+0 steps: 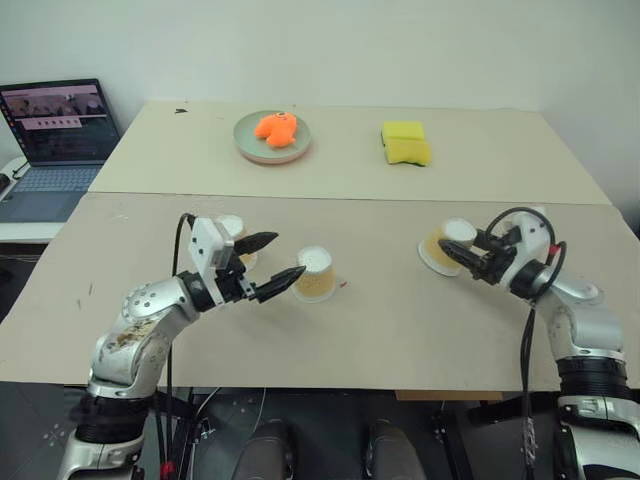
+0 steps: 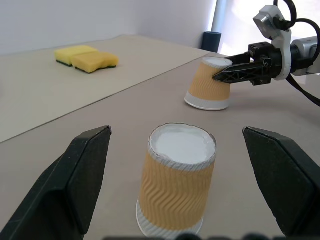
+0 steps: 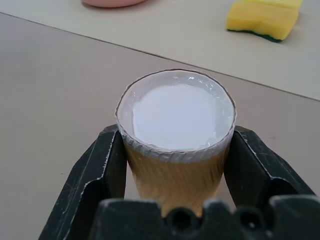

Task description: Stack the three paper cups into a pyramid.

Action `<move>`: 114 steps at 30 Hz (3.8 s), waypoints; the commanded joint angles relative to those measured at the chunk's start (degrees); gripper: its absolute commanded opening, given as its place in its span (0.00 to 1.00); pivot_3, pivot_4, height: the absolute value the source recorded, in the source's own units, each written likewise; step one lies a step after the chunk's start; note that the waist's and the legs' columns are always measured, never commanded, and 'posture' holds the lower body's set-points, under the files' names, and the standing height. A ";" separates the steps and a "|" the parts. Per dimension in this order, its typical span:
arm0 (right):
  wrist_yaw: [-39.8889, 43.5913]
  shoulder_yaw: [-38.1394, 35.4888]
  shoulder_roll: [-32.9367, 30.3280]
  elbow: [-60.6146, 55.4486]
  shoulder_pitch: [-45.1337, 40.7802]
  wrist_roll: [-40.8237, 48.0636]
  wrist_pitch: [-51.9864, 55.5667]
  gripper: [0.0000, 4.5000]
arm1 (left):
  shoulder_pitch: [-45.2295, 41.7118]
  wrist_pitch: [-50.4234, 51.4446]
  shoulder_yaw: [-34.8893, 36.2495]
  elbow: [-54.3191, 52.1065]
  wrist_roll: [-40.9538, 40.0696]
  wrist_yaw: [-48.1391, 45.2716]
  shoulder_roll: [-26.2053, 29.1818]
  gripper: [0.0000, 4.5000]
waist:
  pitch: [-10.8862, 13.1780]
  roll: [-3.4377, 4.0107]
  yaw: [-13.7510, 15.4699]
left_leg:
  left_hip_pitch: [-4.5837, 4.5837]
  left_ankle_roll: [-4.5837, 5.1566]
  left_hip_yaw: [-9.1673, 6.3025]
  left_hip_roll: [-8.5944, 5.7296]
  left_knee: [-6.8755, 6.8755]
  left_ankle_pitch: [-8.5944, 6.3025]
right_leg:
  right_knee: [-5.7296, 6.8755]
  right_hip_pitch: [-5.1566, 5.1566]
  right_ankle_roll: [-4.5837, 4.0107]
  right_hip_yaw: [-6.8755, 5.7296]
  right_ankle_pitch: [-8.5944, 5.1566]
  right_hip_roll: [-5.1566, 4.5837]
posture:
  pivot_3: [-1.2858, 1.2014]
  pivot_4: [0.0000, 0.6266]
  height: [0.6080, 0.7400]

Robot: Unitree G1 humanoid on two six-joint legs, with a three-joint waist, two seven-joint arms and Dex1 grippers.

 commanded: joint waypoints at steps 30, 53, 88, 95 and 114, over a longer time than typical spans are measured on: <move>24.18 19.62 5.39 -0.28 -12.24 -1.69 -0.87 0.55 | 7.32 1.21 6.28 -8.49 -2.41 4.39 2.71 1.00 | 0.03 0.00 -0.56 | -0.04 -0.08 -0.02 0.02 0.01 0.04 | 0.05 -0.09 -0.03 -0.02 0.02 -0.02 | 0.52 0.24 0.49; 20.17 6.91 -3.66 -13.79 -9.04 7.35 16.35 0.99 | 2.02 -0.12 3.59 -3.08 -1.78 3.51 0.44 1.00 | 0.05 -0.01 -0.03 | -0.08 -0.06 -0.02 0.02 0.01 0.03 | 0.05 -0.12 -0.03 -0.03 0.02 -0.04 | 0.52 0.24 0.49; 13.35 2.17 -8.00 -33.51 -0.70 18.45 22.51 0.99 | -4.46 0.91 9.94 6.90 5.65 24.54 -4.57 1.00 | 0.11 -0.12 0.76 | -0.12 0.02 -0.03 0.00 0.02 -0.02 | -0.05 -0.08 -0.02 -0.05 0.02 -0.06 | 0.52 0.24 0.49; 11.93 2.28 -7.20 -33.44 -0.31 18.11 21.63 0.99 | -6.09 0.35 7.85 8.29 5.97 21.47 -4.48 1.00 | 0.13 -0.16 0.73 | -0.12 0.15 -0.04 0.00 0.02 -0.09 | -0.02 -0.09 -0.01 -0.06 0.03 -0.05 | 0.52 0.24 0.49; 9.73 0.53 -7.61 -34.09 2.01 18.47 20.68 0.99 | -8.84 -2.64 4.00 16.33 11.00 20.20 -7.18 1.00 | 0.16 -0.20 0.79 | -0.12 0.17 -0.04 -0.02 0.03 -0.10 | -0.03 -0.07 0.00 -0.06 0.04 -0.05 | 0.52 0.24 0.49</move>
